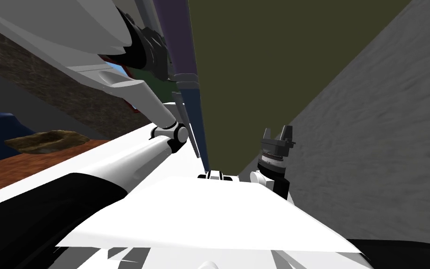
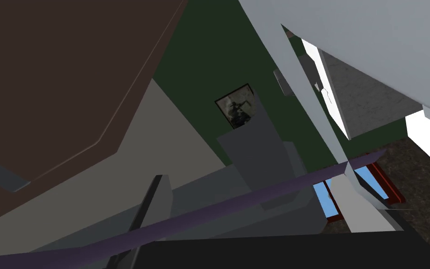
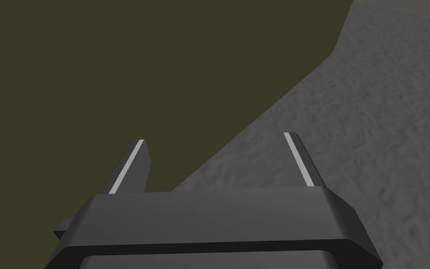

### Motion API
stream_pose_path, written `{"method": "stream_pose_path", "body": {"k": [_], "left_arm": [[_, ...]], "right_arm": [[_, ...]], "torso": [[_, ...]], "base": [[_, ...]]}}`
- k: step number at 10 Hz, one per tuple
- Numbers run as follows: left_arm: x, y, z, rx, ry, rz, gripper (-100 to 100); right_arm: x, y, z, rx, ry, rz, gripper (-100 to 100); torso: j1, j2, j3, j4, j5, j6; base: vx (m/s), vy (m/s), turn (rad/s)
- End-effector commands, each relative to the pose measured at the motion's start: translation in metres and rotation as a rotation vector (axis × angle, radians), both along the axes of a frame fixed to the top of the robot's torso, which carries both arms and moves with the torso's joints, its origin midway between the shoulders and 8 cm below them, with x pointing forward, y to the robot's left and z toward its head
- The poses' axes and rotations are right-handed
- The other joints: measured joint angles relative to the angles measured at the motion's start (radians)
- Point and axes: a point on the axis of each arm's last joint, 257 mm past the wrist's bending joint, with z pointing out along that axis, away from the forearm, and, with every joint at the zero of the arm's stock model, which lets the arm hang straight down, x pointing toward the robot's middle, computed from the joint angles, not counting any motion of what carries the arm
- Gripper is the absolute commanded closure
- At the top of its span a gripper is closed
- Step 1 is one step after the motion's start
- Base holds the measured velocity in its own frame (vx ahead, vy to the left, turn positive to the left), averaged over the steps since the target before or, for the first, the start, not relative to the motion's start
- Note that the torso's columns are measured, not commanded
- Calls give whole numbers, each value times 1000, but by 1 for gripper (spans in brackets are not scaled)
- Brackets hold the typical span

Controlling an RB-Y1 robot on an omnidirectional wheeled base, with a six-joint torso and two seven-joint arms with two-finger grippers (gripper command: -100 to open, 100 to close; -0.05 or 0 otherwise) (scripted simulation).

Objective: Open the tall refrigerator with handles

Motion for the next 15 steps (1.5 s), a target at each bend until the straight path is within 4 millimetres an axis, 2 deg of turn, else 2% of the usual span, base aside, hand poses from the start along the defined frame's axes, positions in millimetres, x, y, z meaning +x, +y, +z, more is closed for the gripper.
{"method": "stream_pose_path", "body": {"k": [1,3,4,5,11,15], "left_arm": [[-15,-22,1,-2,0,-14,-100],[-24,-33,2,-4,0,-23,-100],[-20,-30,-2,2,12,-24,-100],[-15,-22,1,-2,0,-14,100],[9,16,-3,-2,0,9,100],[12,6,3,1,-8,-26,100]], "right_arm": [[0,0,0,0,0,0,0],[0,0,0,0,0,0,0],[0,0,0,0,0,0,0],[0,0,0,0,0,0,0],[0,0,0,0,0,0,0],[0,0,0,0,0,0,0]], "torso": [[-2,-1,-1,0,-1,0],[-1,-3,-4,1,-2,0],[-3,-5,-6,0,-2,0],[-4,-4,-4,-2,-1,0],[0,1,3,-3,2,-1],[6,-3,-3,0,2,-1]], "base": [[94,67,60],[101,72,52],[6,29,21],[-44,-42,-72],[-76,-56,-45],[8,132,-88]]}}
